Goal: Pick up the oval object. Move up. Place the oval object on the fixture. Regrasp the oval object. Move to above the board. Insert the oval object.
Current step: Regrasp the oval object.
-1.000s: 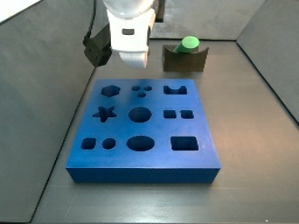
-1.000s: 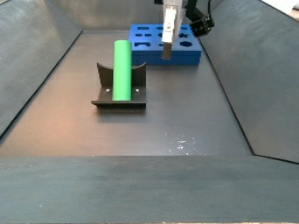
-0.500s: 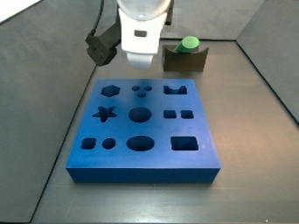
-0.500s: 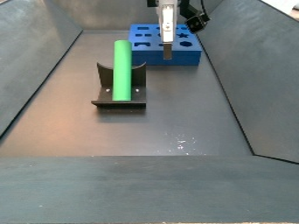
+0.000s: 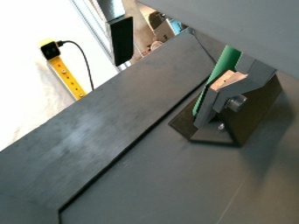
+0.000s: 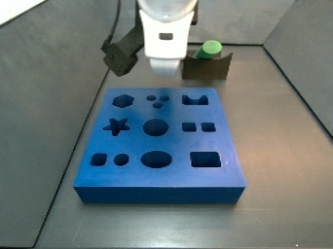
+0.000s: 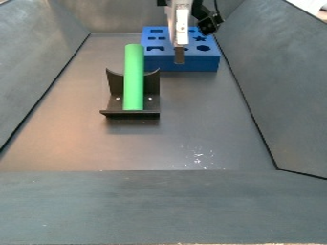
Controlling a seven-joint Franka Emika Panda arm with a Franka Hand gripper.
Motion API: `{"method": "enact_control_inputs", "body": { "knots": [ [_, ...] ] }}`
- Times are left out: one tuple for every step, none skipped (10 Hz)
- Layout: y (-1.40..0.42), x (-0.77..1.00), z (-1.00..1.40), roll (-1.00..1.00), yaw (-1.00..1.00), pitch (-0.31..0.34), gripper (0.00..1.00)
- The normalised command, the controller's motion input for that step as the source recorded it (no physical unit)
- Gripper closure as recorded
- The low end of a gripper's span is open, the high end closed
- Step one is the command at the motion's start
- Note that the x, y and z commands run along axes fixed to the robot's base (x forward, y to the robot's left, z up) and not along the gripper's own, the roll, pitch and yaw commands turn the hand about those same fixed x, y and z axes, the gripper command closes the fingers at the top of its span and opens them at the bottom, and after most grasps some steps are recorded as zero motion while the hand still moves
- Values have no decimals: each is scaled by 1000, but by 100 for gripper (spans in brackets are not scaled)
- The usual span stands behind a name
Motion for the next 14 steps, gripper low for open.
{"method": "enact_control_inputs", "body": {
  "knots": [
    [-16,1000,-27,40,37,-67,0],
    [-14,1000,-28,56,-1,-55,0],
    [-11,1000,-26,64,-24,-37,0],
    [-10,1000,-30,68,-37,-24,0],
    [-7,1000,-38,73,-54,16,0],
    [-7,1000,-41,72,-55,33,0],
    [-5,1000,-39,71,-47,64,0],
    [-4,916,-42,74,-31,90,0],
    [-4,826,-37,78,-17,106,0],
    [-6,770,-33,80,-5,114,0],
    [-5,659,-34,92,17,126,0],
    [-9,580,-30,99,31,132,0],
    [-11,483,-29,107,49,141,0],
    [-13,414,-26,108,61,142,0]
  ]
}}
